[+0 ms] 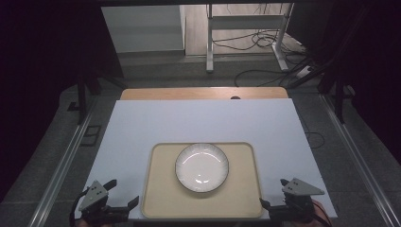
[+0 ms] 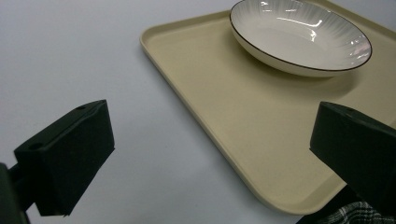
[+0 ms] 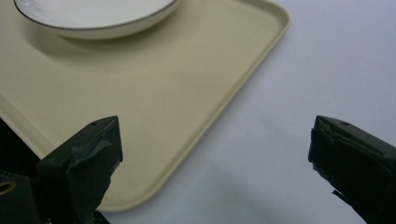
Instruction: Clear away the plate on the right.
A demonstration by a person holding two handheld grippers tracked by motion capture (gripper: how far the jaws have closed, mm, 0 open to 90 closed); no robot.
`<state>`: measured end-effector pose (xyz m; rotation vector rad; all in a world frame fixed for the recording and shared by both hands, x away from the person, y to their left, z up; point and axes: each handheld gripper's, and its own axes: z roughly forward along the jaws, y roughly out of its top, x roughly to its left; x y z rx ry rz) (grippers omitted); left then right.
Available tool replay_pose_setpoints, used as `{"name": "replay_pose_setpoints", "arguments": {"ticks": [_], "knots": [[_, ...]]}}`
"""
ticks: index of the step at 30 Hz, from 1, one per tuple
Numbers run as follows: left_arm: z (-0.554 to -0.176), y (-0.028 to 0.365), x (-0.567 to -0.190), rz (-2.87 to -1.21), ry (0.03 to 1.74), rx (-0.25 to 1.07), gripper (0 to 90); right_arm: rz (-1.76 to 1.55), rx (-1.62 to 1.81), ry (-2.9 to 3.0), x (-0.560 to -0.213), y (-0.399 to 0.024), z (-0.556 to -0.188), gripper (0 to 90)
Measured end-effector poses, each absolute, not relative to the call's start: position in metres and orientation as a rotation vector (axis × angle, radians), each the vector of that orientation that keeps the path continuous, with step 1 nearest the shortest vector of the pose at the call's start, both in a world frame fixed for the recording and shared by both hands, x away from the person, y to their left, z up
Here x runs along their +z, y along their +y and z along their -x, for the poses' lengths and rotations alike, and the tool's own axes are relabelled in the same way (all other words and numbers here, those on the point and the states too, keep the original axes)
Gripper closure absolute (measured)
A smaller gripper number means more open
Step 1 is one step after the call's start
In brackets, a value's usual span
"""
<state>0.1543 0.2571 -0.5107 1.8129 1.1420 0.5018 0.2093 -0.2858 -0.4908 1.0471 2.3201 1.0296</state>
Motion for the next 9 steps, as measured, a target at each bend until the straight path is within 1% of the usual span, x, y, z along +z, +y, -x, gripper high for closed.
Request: {"name": "replay_pose_setpoints", "arguments": {"ticks": [9], "knots": [[-0.1554,0.2560,-0.5106,-1.817,1.142,0.498,0.0,-1.059,0.995,2.309,-0.4930,-0.2896,-0.2075,4.2]]}}
